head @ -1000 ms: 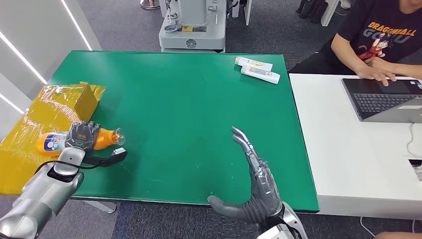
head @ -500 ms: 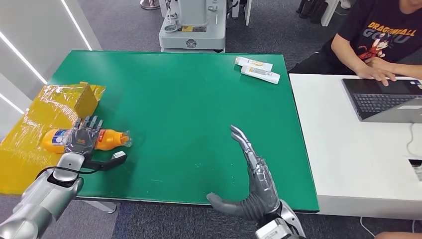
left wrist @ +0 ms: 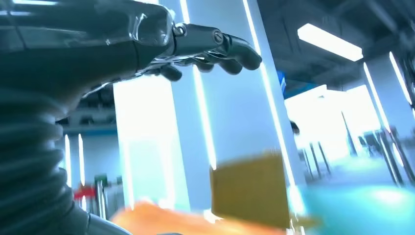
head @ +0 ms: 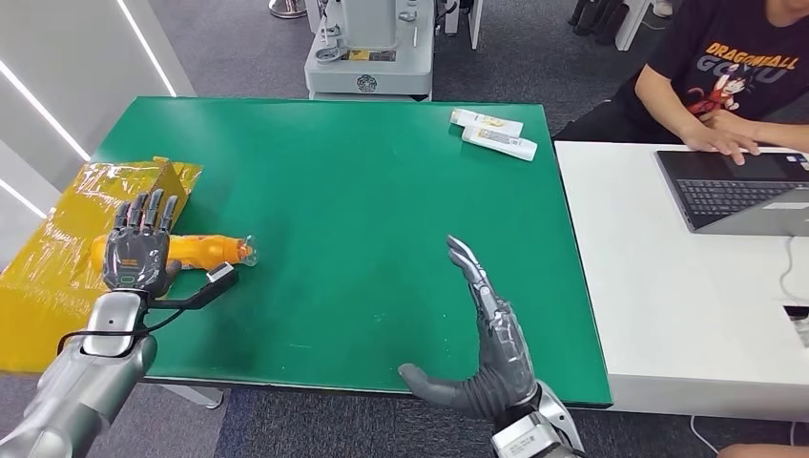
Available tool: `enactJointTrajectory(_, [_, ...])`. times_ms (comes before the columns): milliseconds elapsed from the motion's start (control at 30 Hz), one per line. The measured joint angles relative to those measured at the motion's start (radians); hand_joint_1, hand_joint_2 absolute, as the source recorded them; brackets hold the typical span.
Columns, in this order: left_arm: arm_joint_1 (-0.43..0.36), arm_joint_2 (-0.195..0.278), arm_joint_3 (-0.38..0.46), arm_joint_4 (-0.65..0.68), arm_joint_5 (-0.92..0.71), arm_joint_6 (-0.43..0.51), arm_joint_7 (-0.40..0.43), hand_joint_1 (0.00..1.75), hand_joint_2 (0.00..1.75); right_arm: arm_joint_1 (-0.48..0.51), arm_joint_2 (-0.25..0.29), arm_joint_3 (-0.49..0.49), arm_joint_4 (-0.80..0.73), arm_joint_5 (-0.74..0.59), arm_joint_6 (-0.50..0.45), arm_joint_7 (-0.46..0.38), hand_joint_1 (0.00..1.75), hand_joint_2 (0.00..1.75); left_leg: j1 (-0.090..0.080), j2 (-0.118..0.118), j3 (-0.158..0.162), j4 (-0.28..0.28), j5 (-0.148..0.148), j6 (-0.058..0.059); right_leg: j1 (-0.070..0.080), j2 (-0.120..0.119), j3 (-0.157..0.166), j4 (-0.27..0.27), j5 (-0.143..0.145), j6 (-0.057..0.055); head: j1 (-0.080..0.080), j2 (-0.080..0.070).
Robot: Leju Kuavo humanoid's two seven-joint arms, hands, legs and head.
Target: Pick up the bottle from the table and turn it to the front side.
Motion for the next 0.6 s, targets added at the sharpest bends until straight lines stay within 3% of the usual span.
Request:
enactJointTrajectory(200, [0.047, -0.027, 0.13, -0.178, 0.062, 0.021, -0.151, 0.0, 1.75, -0.005, 0.0, 0.0, 0.007, -0.014, -0.026, -0.003, 0.0, 1.75, 0.0, 0.0, 0.0, 0.0, 0.0, 0.0, 0.0, 0.0, 0.0, 0.0, 0.0, 0.0, 0.0, 0.0])
enactJointTrajectory(400, [0.071, -0.045, 0.202, -0.314, 0.163, 0.021, -0.269, 0.0, 1.75, -0.006, 0.0, 0.001, 0.015, -0.021, -0.048, -0.016, 0.0, 1.75, 0.0, 0.0, 0.0, 0.0, 0.0, 0.0, 0.0, 0.0, 0.0, 0.0, 0.0, 0.0, 0.0, 0.0])
enactJointTrajectory(600, [0.107, -0.093, 0.252, -0.437, 0.423, 0.021, -0.479, 0.0, 1.75, -0.006, 0.0, 0.001, 0.018, -0.024, -0.051, -0.019, 0.0, 1.75, 0.0, 0.0, 0.0, 0.0, 0.0, 0.0, 0.0, 0.0, 0.0, 0.0, 0.0, 0.0, 0.0, 0.0])
